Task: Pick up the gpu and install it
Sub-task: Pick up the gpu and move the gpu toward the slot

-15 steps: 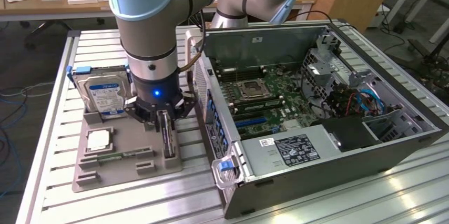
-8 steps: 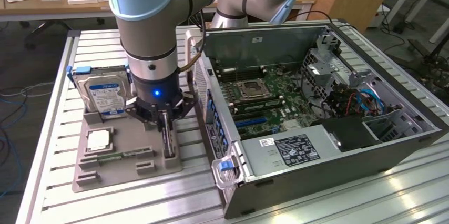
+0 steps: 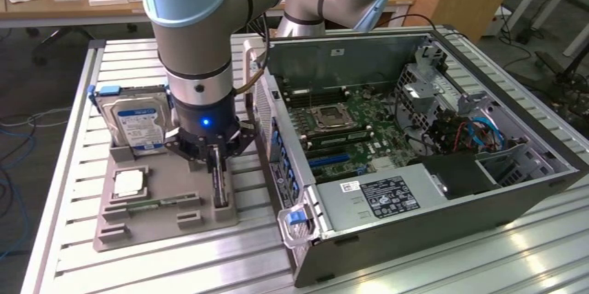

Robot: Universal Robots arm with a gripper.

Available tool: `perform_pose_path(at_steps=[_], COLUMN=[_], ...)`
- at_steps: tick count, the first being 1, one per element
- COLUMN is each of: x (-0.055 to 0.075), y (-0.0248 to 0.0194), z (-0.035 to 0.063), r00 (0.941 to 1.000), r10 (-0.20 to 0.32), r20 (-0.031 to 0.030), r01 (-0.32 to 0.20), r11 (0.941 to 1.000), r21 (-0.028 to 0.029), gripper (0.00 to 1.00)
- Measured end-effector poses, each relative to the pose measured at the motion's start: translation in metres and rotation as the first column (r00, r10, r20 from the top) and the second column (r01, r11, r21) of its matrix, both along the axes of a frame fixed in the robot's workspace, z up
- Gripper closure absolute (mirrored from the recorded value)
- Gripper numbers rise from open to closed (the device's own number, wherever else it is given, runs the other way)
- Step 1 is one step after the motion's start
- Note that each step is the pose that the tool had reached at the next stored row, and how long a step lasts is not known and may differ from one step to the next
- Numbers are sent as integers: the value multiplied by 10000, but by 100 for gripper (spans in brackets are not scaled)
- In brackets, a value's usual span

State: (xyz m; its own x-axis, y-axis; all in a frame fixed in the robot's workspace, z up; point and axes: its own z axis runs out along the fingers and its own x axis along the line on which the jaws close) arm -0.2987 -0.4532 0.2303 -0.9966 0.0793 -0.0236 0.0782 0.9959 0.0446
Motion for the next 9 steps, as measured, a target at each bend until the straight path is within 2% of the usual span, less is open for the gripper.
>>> perform_pose_path(at_steps=[4,9], x=[6,6], y=[0,0], z=[-1,0], r00=[9997,9997], r10=[230,256], r20=[2,0], r01=[-230,-256], r11=[9997,9997], r21=[1,1], gripper=[73,73])
